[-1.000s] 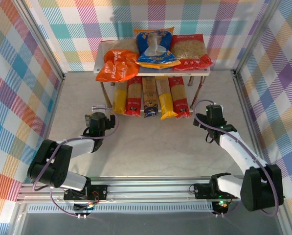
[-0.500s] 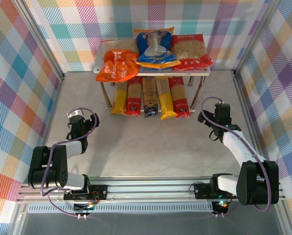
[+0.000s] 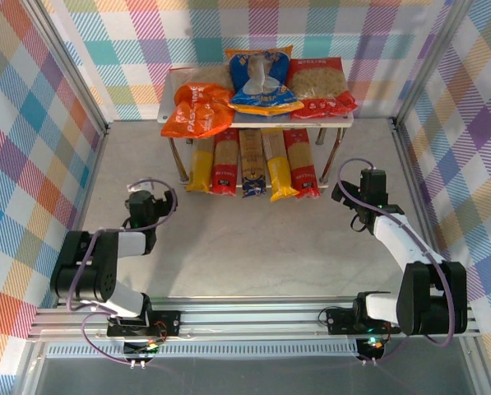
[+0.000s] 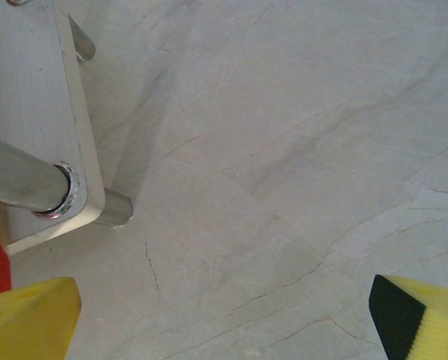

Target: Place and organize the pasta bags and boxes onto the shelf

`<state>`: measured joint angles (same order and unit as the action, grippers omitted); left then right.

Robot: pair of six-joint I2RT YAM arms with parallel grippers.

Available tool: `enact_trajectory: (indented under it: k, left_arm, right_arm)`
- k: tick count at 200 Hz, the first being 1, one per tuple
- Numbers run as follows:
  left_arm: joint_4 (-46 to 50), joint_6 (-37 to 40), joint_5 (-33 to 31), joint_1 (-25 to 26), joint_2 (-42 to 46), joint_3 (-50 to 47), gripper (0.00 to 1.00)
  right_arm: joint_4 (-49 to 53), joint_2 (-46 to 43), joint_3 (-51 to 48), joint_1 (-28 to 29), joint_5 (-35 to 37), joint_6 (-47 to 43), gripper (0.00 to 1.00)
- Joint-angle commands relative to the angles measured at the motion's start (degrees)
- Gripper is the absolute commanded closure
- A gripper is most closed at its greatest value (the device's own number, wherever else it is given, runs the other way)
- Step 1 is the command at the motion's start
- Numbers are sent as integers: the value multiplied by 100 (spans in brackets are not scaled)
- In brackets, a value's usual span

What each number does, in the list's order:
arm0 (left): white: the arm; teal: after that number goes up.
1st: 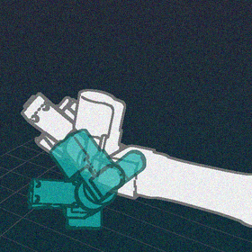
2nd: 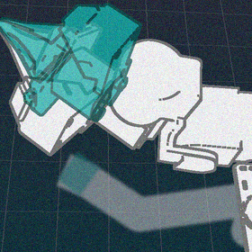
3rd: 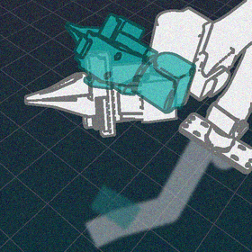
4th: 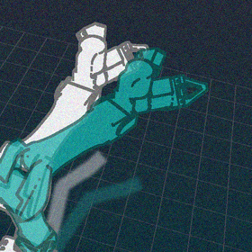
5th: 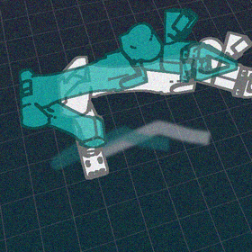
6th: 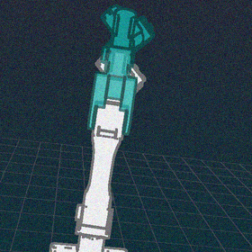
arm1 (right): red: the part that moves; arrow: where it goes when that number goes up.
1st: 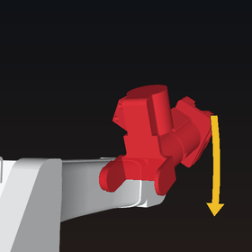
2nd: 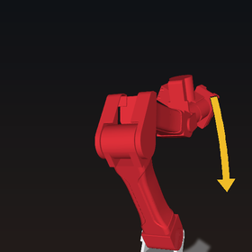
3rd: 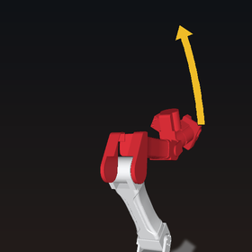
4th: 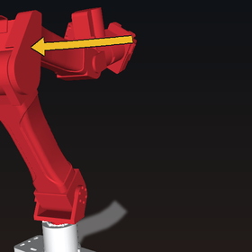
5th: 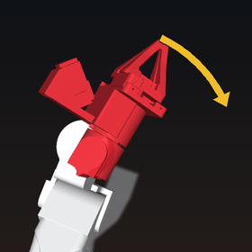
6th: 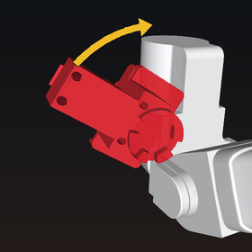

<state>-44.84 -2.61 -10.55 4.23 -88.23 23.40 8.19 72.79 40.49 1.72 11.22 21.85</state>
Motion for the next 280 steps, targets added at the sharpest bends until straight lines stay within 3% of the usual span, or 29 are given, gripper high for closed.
enact_trajectory:
  k: [1,30,54,77,147,162,183,209,217,227,280]
  left_arm:
    - [-781,447,-448,262,-158,-225,0]
    - [-946,598,-438,336,-237,-229,0]
    - [-1466,734,-567,488,-239,-491,0]
    - [-1238,674,-697,491,-239,-374,0]
    - [-1125,633,-747,482,-239,-318,0]
    - [-1100,622,-751,482,-239,-305,0]
    - [-950,563,-757,435,-239,-227,0]
    - [-862,521,-730,396,-239,-186,0]
    - [-855,516,-720,387,-239,-178,0]
    - [-834,516,-721,388,-239,-167,0]
    - [-807,490,-696,368,-239,-156,0]
  right_arm:
    - [-317,77,29,-13,-107,97,1]
    - [-1014,-68,-400,-11,-170,-67,1]
    - [-1545,-334,-741,0,164,-425,1]
    - [-2522,-477,-1258,-2,480,-908,1]
    - [-3961,228,-1740,1,551,-1007,1]
    - [-3715,411,-1509,-3,720,-1020,1]
    - [-3892,639,-1388,11,678,-1342,1]
    - [-4916,1274,-1408,37,360,-1734,1]
    - [-4352,1297,-1161,121,295,-1813,1]
    - [-4339,1357,-1105,204,300,-1961,1]
    - [-5823,1381,-1918,213,-111,-2113,1]
